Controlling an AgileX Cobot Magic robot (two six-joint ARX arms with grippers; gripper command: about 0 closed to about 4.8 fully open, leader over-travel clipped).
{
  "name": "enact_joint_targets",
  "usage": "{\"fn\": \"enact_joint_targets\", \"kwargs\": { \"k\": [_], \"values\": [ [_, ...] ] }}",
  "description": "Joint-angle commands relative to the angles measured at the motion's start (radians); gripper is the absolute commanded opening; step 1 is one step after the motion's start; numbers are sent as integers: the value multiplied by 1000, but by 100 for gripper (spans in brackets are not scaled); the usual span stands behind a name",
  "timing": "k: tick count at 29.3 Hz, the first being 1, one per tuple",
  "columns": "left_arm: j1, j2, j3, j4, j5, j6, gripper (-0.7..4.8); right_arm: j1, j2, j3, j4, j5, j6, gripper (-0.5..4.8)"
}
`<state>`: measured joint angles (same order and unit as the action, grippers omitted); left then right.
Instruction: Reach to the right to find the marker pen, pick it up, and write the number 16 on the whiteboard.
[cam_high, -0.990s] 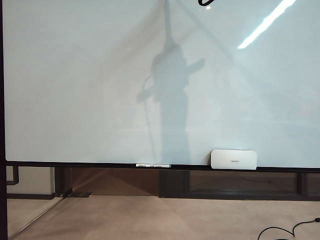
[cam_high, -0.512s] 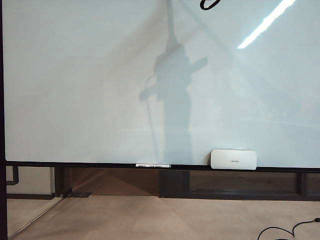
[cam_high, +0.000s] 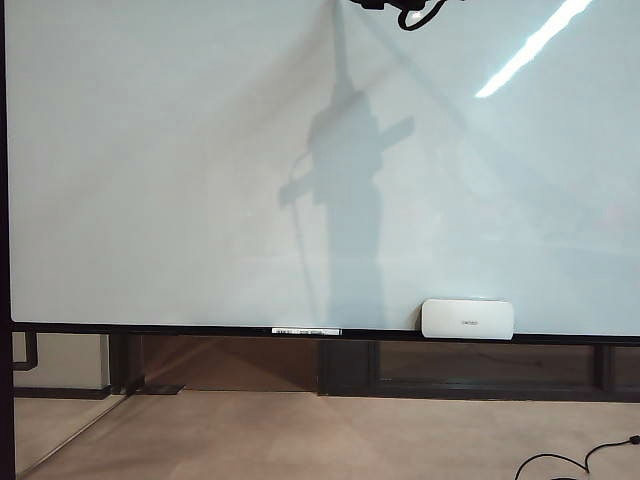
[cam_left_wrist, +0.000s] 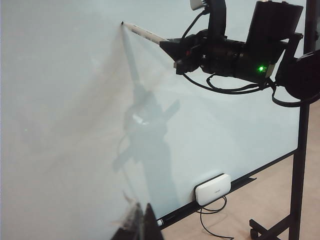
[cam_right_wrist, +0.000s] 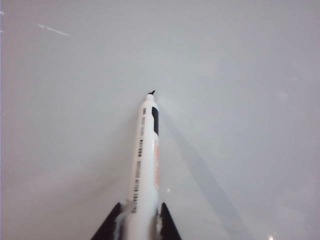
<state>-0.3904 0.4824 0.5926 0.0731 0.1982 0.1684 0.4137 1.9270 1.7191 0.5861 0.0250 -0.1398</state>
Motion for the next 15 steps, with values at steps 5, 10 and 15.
{"fn": "enact_joint_targets", "kwargs": {
  "k": [5,10,15],
  "values": [
    [-1,-1,5,10,0,8,-6,-7,-5,5,-109,29,2,-5],
    [-1,-1,5,11,-3,8,-6,-7,-5,5,-223,29,9,-5],
    [-1,-1,5,11,-3,8,-6,-7,-5,4,-318,59,19,-5]
  ]
}}
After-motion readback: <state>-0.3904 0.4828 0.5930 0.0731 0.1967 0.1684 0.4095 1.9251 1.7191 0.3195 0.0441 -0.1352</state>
